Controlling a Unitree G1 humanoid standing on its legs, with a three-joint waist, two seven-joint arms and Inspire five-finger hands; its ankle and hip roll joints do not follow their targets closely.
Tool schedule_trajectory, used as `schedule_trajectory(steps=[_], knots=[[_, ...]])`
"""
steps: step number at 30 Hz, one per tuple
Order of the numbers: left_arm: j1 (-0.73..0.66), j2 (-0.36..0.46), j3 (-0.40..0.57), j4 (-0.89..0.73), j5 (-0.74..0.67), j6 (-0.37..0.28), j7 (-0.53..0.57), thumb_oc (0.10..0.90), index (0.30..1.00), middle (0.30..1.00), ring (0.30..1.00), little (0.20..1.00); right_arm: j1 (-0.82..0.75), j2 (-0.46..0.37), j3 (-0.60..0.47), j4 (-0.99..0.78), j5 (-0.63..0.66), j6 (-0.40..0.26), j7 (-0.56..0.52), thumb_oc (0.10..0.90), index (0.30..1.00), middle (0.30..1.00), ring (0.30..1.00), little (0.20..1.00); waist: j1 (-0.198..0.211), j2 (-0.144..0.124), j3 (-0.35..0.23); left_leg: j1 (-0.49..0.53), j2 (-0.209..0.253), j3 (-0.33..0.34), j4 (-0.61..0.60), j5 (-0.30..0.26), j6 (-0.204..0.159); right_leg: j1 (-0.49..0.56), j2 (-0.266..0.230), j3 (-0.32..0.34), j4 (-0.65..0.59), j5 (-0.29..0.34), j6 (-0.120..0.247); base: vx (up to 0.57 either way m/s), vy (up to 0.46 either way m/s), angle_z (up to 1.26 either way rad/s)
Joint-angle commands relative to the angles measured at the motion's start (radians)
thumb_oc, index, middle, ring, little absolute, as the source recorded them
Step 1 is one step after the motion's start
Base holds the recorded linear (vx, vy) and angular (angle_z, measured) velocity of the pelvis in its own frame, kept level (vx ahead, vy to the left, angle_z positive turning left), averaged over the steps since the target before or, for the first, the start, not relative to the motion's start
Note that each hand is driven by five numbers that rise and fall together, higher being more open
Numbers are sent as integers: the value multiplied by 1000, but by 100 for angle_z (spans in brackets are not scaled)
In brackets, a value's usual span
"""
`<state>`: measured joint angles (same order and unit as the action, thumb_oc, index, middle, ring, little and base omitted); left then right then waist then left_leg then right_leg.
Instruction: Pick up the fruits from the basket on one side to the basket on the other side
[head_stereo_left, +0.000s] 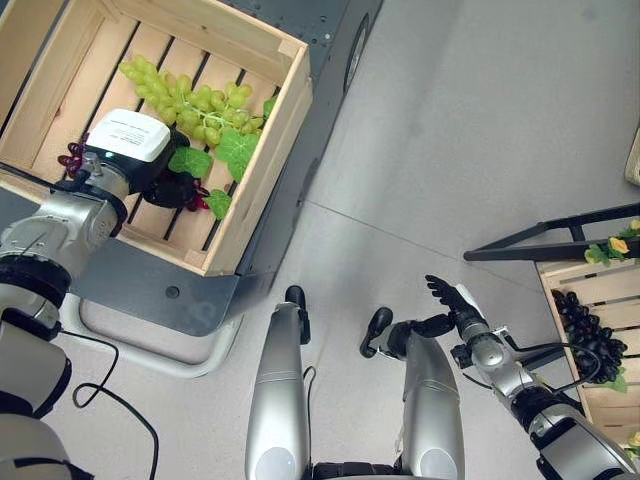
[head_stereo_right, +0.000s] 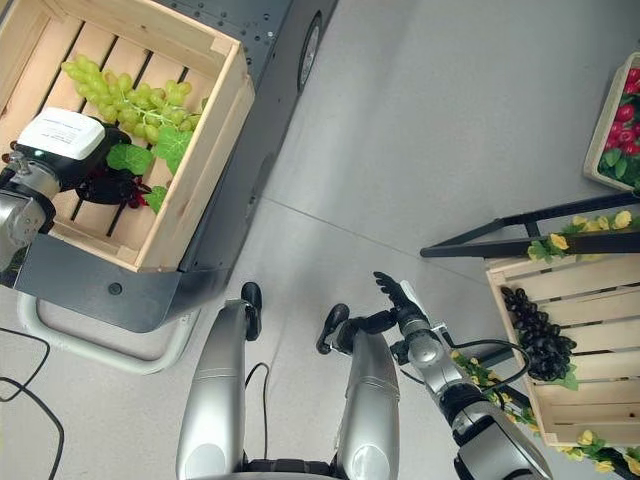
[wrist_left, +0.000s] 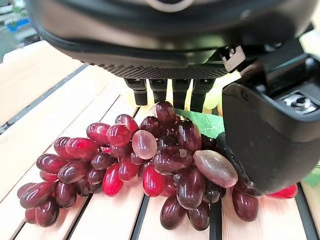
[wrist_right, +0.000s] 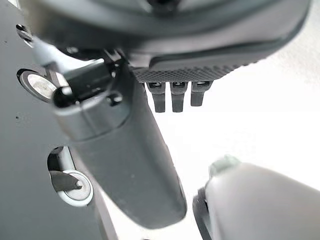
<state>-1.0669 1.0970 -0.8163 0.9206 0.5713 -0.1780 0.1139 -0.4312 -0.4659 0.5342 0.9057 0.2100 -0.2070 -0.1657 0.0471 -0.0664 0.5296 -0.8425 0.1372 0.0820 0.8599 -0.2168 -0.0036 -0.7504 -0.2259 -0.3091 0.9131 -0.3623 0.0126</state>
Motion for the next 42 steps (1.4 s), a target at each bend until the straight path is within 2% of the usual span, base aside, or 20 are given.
schedule_trajectory(steps=[1,6,10,13,16,18,19,20,23,25,28,36,38,41,42], knots=[[66,57,-25,80,-2,211,-156,800,900,900,900,900,40,-95,-26,-36,53,-51,3,800,900,900,900,900,10,3,-10,83,-26,46,-116,-30,38,53,9,17,-85,87,9,3,-34,-1],[79,60,2,120,0,299,-163,800,900,900,900,900,49,-91,-22,-33,56,-54,-4,800,900,900,900,900,13,-3,-10,80,-25,39,-124,-26,39,54,8,10,-93,87,6,-1,-7,0],[86,56,22,140,-3,405,-286,800,900,900,900,900,56,-90,-26,-35,60,-63,-6,800,900,900,900,900,16,-2,-10,78,-32,34,-129,-22,38,56,8,5,-97,85,3,0,0,0],[102,48,45,140,4,456,-349,800,900,900,900,900,54,-83,-25,-45,62,-61,-13,800,900,900,900,900,18,-1,-10,77,-35,30,-133,-20,38,54,8,3,-96,85,2,0,0,0],[112,31,57,150,26,468,-390,800,900,900,900,900,51,-74,-30,-47,65,-62,-12,800,900,900,900,900,19,-5,-10,77,-34,29,-139,-15,37,55,8,-1,-98,86,2,-9,-7,2],[120,20,65,166,48,429,-363,800,900,900,900,900,48,-69,-29,-54,67,-54,-15,800,900,900,900,900,18,-10,-10,79,-32,28,-146,-13,36,58,10,-3,-104,88,2,-34,-18,4],[129,10,64,180,50,385,-323,475,413,413,413,413,48,-67,-28,-50,68,-57,-14,800,900,900,900,900,16,-13,-10,84,-30,29,-150,-12,35,64,11,-4,-111,89,1,-31,-9,1],[134,4,63,187,46,369,-295,400,300,300,300,300,45,-66,-26,-46,68,-57,-14,800,900,900,900,900,16,-13,-10,88,-29,31,-154,-11,35,67,11,-5,-113,89,1,0,0,0],[140,-4,62,196,33,318,-237,400,300,300,300,300,45,-65,-23,-38,65,-60,-14,800,900,900,900,900,13,-15,-10,95,-28,32,-156,-12,34,72,12,-5,-117,90,2,0,0,0],[139,-13,53,195,13,221,-123,400,300,300,300,300,44,-62,-20,-26,67,-69,-22,800,900,900,900,900,13,-14,-10,101,-27,34,-157,-12,34,76,13,-2,-119,90,2,0,0,0],[146,-7,51,185,-5,152,-46,400,300,300,300,300,45,-64,-19,-24,69,-72,-24,800,900,900,900,900,14,-11,-10,108,-28,36,-155,-15,35,82,12,0,-119,89,0,0,0,0],[200,27,107,74,-89,-143,296,400,300,300,300,300,76,-72,-34,-42,66,-77,-32,800,900,900,900,900,24,11,-10,142,-30,48,-156,-22,37,108,7,8,-117,80,-3,0,0,0],[231,31,153,53,-159,-181,340,400,300,300,300,300,90,-70,-43,-43,59,-80,-35,800,900,900,900,900,28,15,-10,156,-32,51,-158,-23,38,121,5,7,-118,77,-3,0,0,0],[271,23,221,43,-262,-203,380,400,300,300,300,300,102,-68,-51,-46,55,-79,-37,800,900,900,900,900,32,17,-10,173,-35,54,-162,-23,39,135,3,7,-119,75,-4,0,0,0],[301,10,279,44,-325,-211,398,400,300,300,300,300,112,-65,-54,-47,51,-81,-40,800,900,900,900,900,33,18,-10,186,-37,56,-164,-25,41,145,1,6,-120,73,-4,0,0,0]])
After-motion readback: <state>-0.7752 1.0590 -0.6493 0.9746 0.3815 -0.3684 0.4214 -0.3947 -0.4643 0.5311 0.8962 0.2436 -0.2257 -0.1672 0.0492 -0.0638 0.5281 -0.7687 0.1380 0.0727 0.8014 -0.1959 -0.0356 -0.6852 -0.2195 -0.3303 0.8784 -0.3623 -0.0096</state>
